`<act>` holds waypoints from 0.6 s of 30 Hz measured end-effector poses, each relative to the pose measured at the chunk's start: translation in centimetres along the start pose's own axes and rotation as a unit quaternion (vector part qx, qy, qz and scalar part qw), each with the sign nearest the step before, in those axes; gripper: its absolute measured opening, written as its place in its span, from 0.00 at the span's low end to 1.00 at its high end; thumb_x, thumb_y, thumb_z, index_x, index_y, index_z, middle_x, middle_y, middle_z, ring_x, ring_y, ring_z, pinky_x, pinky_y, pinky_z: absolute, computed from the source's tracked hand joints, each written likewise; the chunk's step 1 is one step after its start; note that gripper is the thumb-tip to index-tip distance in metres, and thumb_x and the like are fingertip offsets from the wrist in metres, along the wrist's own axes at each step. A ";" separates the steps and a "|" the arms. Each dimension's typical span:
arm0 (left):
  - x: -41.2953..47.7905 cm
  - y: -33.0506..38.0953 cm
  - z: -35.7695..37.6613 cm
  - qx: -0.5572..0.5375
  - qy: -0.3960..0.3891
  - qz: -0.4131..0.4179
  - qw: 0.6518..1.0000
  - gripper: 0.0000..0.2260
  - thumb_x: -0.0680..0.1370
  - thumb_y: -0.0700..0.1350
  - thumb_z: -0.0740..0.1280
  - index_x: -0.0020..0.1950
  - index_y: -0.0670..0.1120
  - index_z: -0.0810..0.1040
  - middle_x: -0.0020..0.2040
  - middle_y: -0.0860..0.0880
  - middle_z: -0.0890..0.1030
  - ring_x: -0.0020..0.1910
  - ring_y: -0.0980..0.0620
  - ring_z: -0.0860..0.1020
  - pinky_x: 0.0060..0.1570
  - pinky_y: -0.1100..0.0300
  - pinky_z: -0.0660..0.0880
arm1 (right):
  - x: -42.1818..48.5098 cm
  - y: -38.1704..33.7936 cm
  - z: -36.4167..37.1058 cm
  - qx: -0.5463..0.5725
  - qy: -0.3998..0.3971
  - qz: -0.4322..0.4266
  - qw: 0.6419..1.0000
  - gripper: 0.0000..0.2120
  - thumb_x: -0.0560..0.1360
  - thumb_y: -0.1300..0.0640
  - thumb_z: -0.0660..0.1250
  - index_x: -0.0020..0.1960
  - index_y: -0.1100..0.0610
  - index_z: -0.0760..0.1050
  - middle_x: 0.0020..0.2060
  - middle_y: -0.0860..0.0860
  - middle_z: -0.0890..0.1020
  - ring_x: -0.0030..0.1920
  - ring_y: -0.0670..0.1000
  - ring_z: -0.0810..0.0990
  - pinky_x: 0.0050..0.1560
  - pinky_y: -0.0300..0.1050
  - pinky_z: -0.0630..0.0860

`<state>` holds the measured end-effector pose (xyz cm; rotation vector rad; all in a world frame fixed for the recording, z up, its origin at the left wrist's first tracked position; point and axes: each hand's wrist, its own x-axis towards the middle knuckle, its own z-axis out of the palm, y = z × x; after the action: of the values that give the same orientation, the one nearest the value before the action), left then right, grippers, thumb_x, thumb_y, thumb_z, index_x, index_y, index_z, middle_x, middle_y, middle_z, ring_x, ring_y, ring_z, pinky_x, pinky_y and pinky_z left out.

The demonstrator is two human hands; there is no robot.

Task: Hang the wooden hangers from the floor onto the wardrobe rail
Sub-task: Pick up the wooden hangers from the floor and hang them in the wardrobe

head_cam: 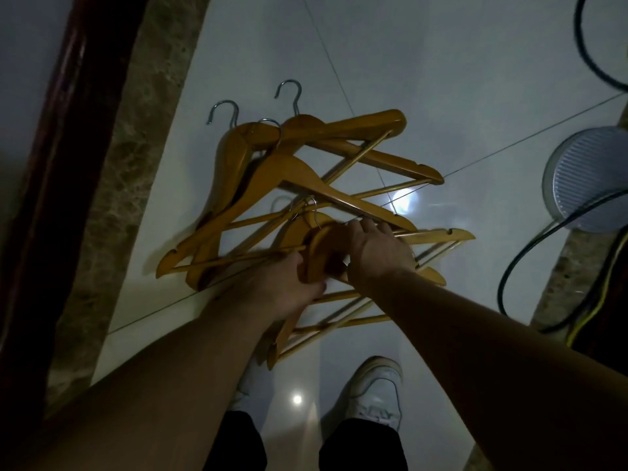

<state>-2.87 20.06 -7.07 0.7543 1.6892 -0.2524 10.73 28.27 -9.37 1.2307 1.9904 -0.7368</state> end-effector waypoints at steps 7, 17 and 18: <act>2.6 -0.5 1.8 -0.036 -0.004 0.010 0.999 0.17 0.69 0.61 0.68 0.54 0.57 0.77 0.48 0.50 0.82 0.47 0.49 0.80 0.48 0.48 0.79 | 1.7 0.0 1.8 -0.034 0.019 -0.006 0.999 0.30 0.77 0.42 0.66 0.73 0.53 0.61 0.66 0.53 0.74 0.68 0.58 0.70 0.66 0.61 0.67; -0.4 -0.1 0.0 -0.035 0.075 0.023 0.996 0.28 0.73 0.54 0.74 0.70 0.53 0.66 0.63 0.49 0.75 0.63 0.44 0.74 0.58 0.48 0.75 | -2.1 0.0 -1.5 -0.096 0.052 -0.056 0.993 0.24 0.82 0.42 0.52 0.68 0.59 0.60 0.61 0.56 0.75 0.58 0.56 0.77 0.44 0.48 0.69; -0.7 -0.1 -0.7 0.000 0.103 0.032 0.994 0.27 0.74 0.53 0.73 0.70 0.52 0.67 0.65 0.48 0.74 0.64 0.43 0.74 0.61 0.46 0.75 | -2.1 -0.2 -2.0 -0.087 0.061 -0.056 0.993 0.25 0.82 0.41 0.52 0.69 0.59 0.60 0.61 0.56 0.75 0.58 0.56 0.77 0.43 0.48 0.68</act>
<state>-3.44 20.19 -6.24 0.8560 1.8547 -0.1334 10.76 28.54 -6.48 1.0918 2.1873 -0.5384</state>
